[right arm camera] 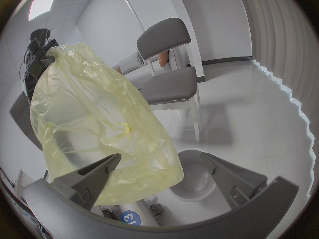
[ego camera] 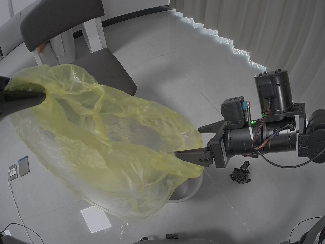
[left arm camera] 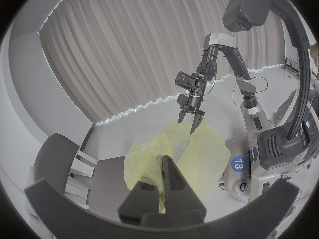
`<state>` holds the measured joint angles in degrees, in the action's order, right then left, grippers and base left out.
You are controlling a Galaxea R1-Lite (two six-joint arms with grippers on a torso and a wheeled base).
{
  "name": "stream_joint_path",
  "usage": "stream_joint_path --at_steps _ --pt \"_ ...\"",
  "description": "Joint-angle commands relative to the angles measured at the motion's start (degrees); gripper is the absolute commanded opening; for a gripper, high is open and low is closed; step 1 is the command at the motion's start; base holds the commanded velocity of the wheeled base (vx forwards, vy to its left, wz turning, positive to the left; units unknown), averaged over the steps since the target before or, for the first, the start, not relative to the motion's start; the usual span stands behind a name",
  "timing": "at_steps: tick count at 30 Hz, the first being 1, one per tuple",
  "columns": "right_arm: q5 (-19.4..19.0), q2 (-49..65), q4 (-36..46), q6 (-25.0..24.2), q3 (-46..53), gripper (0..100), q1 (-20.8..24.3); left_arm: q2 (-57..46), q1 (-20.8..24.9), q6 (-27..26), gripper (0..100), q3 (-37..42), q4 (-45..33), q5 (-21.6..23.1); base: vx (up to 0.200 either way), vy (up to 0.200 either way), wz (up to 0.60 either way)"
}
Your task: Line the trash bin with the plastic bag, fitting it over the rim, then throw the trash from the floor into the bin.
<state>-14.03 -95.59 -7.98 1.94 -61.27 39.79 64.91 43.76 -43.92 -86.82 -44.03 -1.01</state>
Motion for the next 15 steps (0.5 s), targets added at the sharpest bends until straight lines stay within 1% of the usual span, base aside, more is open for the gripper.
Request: stream_joint_path --at_steps 1,6,10,15 --pt "0.0 0.8 -0.3 0.8 0.8 0 0.2 0.1 0.0 0.0 0 0.0 0.2 0.0 0.000 0.000 0.00" --pt "0.1 0.1 -0.5 0.7 -0.1 0 0.6 0.3 0.2 0.3 0 0.0 0.1 0.1 0.000 0.000 0.00" --pt "1.9 -1.4 -0.5 0.3 -1.2 0 0.9 0.1 0.4 1.0 0 -0.5 -0.2 0.5 0.000 0.000 0.00" --pt "2.4 -1.3 -0.5 0.1 -0.8 0 0.9 0.4 0.0 1.3 0 -0.4 0.7 0.6 0.000 0.000 0.00"
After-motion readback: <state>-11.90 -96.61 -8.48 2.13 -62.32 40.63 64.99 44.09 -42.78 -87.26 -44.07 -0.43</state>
